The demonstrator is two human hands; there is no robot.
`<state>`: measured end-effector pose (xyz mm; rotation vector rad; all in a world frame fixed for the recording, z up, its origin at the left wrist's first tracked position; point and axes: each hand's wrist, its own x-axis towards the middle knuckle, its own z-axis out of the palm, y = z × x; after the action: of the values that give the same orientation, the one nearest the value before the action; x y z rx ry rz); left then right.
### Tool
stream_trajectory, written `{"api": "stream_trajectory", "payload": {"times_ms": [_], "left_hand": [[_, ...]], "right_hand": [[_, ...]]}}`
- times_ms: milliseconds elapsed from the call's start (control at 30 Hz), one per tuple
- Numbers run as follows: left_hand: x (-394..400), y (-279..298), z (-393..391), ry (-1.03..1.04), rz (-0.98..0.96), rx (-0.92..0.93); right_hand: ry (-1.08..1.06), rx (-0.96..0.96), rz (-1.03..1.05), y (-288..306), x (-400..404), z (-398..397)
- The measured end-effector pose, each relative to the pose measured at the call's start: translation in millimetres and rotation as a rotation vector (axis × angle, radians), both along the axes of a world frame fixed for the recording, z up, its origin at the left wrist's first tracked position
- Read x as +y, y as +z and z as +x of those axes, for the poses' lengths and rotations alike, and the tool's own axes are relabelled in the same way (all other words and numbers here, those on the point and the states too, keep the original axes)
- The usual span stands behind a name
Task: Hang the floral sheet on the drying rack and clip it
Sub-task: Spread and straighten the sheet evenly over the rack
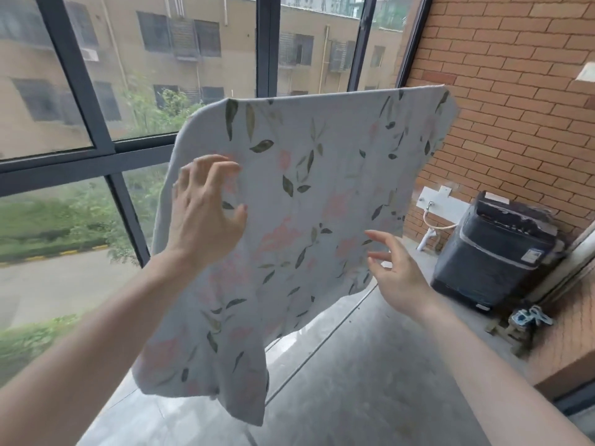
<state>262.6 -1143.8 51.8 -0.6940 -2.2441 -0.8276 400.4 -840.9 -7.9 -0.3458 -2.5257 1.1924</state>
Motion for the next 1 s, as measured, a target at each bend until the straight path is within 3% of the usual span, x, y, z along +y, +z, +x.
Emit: {"api": "stream_trajectory", "payload": {"times_ms": [100, 233, 1000], "left_hand": [[32.4, -4.6, 25.1, -0.168, -0.206, -0.172], [79.5, -9.9, 32.8, -0.211, -0.442, -0.282], [453.1, 25.2, -139.1, -0.359, -0.488, -0.217]], "right_hand": [[0.048, -0.001, -0.013, -1.4, 28.0, 9.0], [0.099, 0.019, -0.062, 0.3, 66.2, 15.5], [-0.06, 0.077, -0.034, 38.9, 385.0, -100.0]]}}
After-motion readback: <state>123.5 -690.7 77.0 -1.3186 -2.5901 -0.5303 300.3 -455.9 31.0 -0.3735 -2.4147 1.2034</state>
